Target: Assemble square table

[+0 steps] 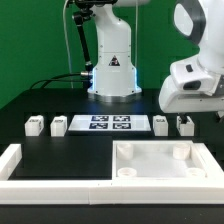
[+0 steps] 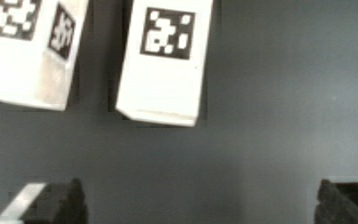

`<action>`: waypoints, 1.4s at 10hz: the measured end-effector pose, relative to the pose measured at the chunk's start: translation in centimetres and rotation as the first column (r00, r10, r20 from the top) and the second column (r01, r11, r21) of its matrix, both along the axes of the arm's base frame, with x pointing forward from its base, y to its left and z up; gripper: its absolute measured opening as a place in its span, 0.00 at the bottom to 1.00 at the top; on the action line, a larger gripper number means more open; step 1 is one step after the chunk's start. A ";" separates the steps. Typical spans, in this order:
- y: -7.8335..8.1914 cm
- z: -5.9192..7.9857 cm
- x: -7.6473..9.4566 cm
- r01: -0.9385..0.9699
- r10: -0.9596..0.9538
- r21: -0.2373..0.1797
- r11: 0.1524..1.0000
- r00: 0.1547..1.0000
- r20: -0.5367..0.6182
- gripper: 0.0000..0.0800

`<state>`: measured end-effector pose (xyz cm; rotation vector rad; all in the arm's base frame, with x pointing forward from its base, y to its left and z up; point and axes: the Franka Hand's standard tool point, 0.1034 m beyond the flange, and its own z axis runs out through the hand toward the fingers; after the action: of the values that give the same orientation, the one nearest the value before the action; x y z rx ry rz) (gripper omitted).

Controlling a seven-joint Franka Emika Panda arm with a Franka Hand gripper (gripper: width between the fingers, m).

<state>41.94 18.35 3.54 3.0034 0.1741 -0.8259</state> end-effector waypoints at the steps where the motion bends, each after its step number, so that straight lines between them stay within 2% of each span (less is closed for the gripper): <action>1: -0.3 0.0 0.0 -0.011 0.010 -0.005 1.000 0.999 -0.032 0.81; 2: -1.2 0.8 -0.1 -0.056 0.056 -0.003 0.998 0.994 -0.094 0.81; 4: -1.2 0.5 -0.7 -0.058 0.053 -0.017 0.998 0.976 -0.210 0.81; 5: -1.2 0.3 -1.1 -0.044 0.032 -0.038 0.998 0.957 -0.288 0.81; 6: -0.8 -0.3 -2.2 0.007 -0.035 -0.075 0.997 0.927 -0.374 0.81; 7: -0.5 -0.9 -2.9 0.026 -0.061 -0.090 0.996 0.906 -0.418 0.81; 11: -0.5 -1.1 -3.1 0.028 -0.063 -0.091 0.996 0.904 -0.423 0.81; 14: -0.9 -2.1 -4.7 0.027 -0.067 -0.097 0.995 0.899 -0.434 0.81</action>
Offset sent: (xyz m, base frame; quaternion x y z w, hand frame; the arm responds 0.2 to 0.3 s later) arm 0.0000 0.0000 0.0000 0.0000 -0.1938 0.0000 0.9810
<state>37.28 17.48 1.40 2.7014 0.0669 -1.4634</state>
